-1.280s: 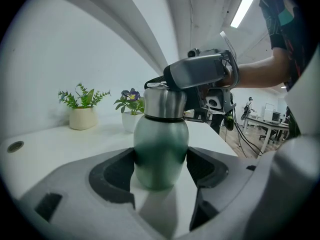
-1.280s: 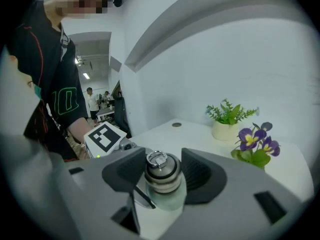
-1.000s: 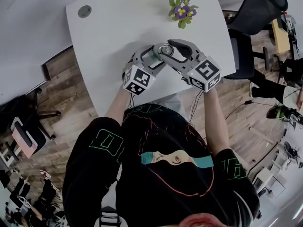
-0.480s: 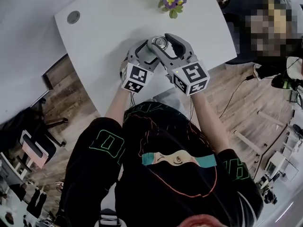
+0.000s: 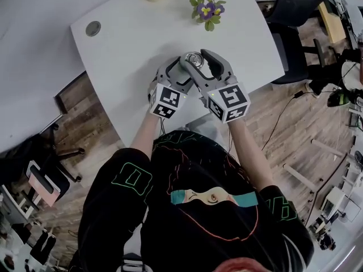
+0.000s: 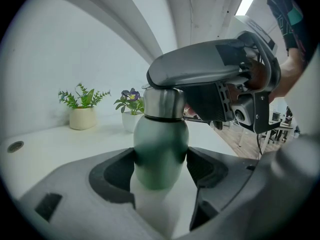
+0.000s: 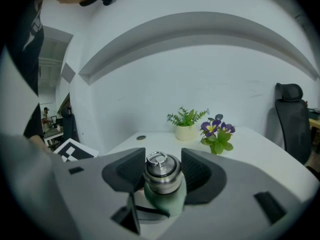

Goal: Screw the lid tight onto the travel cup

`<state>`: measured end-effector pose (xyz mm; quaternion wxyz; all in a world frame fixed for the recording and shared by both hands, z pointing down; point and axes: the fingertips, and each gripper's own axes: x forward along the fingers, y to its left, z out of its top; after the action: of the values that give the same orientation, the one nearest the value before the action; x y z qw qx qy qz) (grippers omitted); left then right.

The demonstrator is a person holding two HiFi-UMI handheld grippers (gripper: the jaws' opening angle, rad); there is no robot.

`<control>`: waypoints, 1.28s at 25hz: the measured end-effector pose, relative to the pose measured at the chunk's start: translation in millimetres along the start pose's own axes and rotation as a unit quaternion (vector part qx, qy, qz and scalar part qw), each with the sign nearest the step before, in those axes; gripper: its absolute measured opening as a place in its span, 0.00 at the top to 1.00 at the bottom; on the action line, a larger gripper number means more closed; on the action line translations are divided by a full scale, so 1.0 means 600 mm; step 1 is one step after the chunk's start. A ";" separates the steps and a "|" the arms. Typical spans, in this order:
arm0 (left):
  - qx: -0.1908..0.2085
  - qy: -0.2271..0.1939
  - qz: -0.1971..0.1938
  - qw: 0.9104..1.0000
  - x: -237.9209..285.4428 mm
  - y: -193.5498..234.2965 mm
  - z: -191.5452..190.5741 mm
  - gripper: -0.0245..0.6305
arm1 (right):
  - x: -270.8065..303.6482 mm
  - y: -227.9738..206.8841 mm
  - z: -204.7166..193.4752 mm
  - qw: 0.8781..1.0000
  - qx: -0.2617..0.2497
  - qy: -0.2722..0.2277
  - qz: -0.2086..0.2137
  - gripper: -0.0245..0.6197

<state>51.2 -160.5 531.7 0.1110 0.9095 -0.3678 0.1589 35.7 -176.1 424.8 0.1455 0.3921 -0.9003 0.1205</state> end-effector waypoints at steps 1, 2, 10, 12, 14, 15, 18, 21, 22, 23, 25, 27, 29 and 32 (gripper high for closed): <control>0.000 0.000 0.000 1.000 0.000 0.000 -0.001 0.45 | 0.000 0.001 -0.001 1.000 -0.005 0.001 0.008 0.61; -0.001 0.001 -0.001 1.000 0.000 -0.001 -0.001 0.45 | 0.000 0.002 -0.001 1.000 -0.011 0.004 0.017 0.60; 0.000 0.001 -0.002 1.000 0.003 0.002 -0.001 0.45 | 0.006 0.015 0.003 0.990 -0.071 0.032 0.117 0.54; 0.000 0.000 -0.002 1.000 0.003 0.001 -0.001 0.45 | 0.004 0.022 -0.001 0.984 -0.089 0.043 0.147 0.54; -0.001 0.001 -0.002 1.000 0.003 -0.001 -0.002 0.45 | 0.002 0.030 -0.001 0.977 -0.108 0.054 0.173 0.53; -0.001 0.001 -0.003 1.000 0.003 -0.001 -0.002 0.45 | 0.001 0.032 -0.001 0.974 -0.115 0.059 0.186 0.53; -0.001 0.000 -0.003 1.000 0.003 0.000 -0.001 0.45 | 0.002 0.032 -0.004 0.964 -0.132 0.072 0.220 0.54; -0.001 0.000 -0.003 1.000 0.004 -0.001 -0.001 0.45 | 0.005 0.033 -0.008 0.953 -0.149 0.085 0.249 0.54; -0.001 0.001 -0.003 1.000 0.004 -0.001 -0.002 0.45 | 0.006 0.033 -0.009 0.950 -0.154 0.087 0.256 0.54; -0.001 0.001 -0.004 1.000 0.004 -0.001 -0.002 0.45 | 0.006 0.032 -0.009 0.948 -0.157 0.089 0.262 0.56; 0.000 0.001 -0.004 1.000 0.003 -0.001 -0.001 0.45 | 0.007 0.030 -0.007 0.946 -0.156 0.090 0.270 0.59; 0.001 0.001 -0.004 1.000 0.003 0.001 -0.001 0.45 | 0.008 0.029 -0.005 0.947 -0.149 0.087 0.272 0.60; 0.001 0.000 -0.003 1.000 0.002 0.002 0.000 0.45 | 0.008 0.028 -0.003 0.950 -0.143 0.080 0.266 0.60; 0.001 0.001 -0.003 1.000 0.002 0.002 -0.001 0.45 | 0.008 0.026 -0.001 0.958 -0.128 0.067 0.246 0.60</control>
<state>51.1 -161.7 532.6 0.1109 0.9105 -0.3650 0.1597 21.2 -168.8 425.4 0.2206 0.1276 -0.9650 0.0621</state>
